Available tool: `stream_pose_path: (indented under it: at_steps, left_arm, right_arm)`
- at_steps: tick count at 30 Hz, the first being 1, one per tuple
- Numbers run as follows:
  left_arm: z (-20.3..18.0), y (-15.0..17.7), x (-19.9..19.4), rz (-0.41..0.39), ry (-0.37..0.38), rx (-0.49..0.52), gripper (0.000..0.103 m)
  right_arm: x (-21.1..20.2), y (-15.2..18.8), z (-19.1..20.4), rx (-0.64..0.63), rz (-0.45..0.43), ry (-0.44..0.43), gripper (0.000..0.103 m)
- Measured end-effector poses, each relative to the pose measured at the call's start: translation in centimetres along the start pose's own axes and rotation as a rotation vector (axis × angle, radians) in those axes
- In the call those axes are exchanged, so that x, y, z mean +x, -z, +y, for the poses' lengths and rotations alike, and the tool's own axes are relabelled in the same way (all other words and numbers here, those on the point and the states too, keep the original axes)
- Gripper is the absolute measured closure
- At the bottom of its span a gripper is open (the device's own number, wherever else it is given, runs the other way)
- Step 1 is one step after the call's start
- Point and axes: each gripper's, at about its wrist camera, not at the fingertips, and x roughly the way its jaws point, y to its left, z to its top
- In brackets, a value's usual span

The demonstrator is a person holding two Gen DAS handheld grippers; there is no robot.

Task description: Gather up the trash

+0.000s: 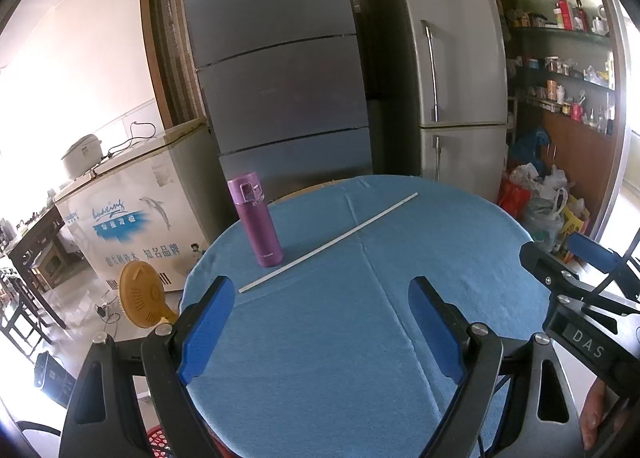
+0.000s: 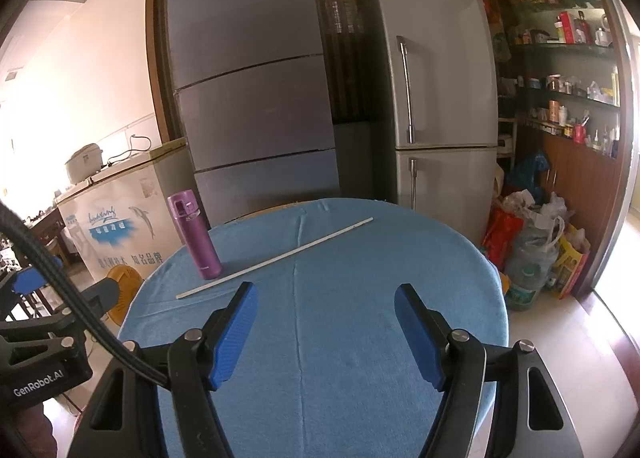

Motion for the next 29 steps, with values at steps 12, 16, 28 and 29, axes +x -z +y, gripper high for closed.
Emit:
stream_pose_path:
  at_steps: [12,16,28,29]
  left_arm:
    - [-0.6,-0.2,-0.3,-0.001,0.004,0.014,0.014]
    - [-0.8,-0.1,-0.4,-0.004,0.006,0.019,0.014]
    - [-0.1,2.1,5.5,0.115,0.046,-0.019,0.014]
    - [0.0,2.9,7.1,0.136,0.034,-0.018,0.014]
  right_arm:
    - [-0.1,0.1,-0.7,0.016,0.007,-0.006,0.029]
    - [-0.1,0.0,-0.9,0.023,0.007,-0.006,0.029]
    - [2.6,1.3,-1.2,0.022,0.060,0.023,0.029]
    - [3.6,1.9,-1.4,0.020,0.068,0.035,0.029]
